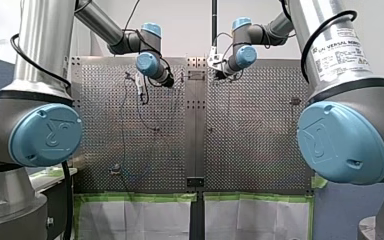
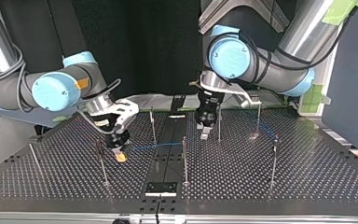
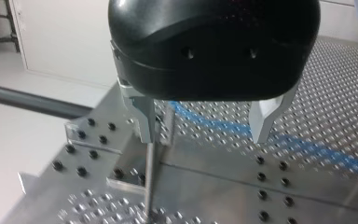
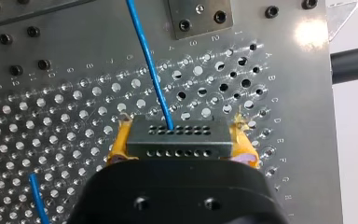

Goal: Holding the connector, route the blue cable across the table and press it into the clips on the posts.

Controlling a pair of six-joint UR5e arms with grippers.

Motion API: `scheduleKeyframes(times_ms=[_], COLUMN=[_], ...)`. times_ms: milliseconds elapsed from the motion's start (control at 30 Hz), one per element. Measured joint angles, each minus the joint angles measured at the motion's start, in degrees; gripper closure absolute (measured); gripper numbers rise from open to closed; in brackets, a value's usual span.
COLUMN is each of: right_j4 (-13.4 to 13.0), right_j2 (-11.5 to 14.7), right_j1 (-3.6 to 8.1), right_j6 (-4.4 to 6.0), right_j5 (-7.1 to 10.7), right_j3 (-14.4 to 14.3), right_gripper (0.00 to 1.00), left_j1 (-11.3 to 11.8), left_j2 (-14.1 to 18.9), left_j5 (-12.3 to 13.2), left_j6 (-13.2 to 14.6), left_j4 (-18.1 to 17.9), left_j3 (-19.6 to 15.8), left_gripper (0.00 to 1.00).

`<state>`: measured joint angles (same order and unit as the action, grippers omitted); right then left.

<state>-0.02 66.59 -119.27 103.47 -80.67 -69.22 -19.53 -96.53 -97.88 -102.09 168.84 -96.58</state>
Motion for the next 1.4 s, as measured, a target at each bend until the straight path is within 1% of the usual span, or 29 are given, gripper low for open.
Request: scheduleKeyframes(times_ms=[200,300,400,500,767,867,1100,1200,1400], right_j4=[0.2,0.2,0.3,0.5,0.9,1.0,1.4,1.5,1.5], right_j2=[0.1,0.1,0.1,0.2,0.6,0.7,0.8,0.9,0.9], right_j1=[0.12,0.26,0.44,0.61,1.17,1.26,1.29,1.28,1.3], right_j6=[0.0,-0.02,-0.07,-0.18,-0.15,-0.1,-0.25,-0.32,-0.33], right_j5=[-0.02,-0.06,-0.27,-0.5,-0.63,-0.64,-0.64,-0.64,-0.64], right_j3=[0.0,0.0,0.0,0.0,0.0,0.0,0.0,0.0,0.0], right_gripper=[1.0,1.0,1.0,1.0,1.0,1.0,1.0,1.0,1.0], left_j1=[-2.0,-3.2,-4.8,-6.3,-10.4,-11.8,-14.9,-15.4,-15.6], left_j2=[1.8,2.0,2.1,2.0,1.9,1.2,-1.8,-3.2,-6.2], left_j5=[-0.1,-0.8,-2.2,-3.7,-7.7,-9.1,-12.3,-13.7,-15.2], left_j6=[1.1,1.7,2.0,2.1,2.6,2.8,4.8,5.0,5.5], left_j4=[0.3,-0.3,-1.7,-2.2,-1.6,-1.0,1.1,1.4,3.3], left_j3=[-0.1,0.0,0.4,1.4,3.6,4.6,7.8,9.2,12.2], left_gripper=[0.0,0.0,0.0,0.0,0.0,0.0,0.0,0.0,0.0])
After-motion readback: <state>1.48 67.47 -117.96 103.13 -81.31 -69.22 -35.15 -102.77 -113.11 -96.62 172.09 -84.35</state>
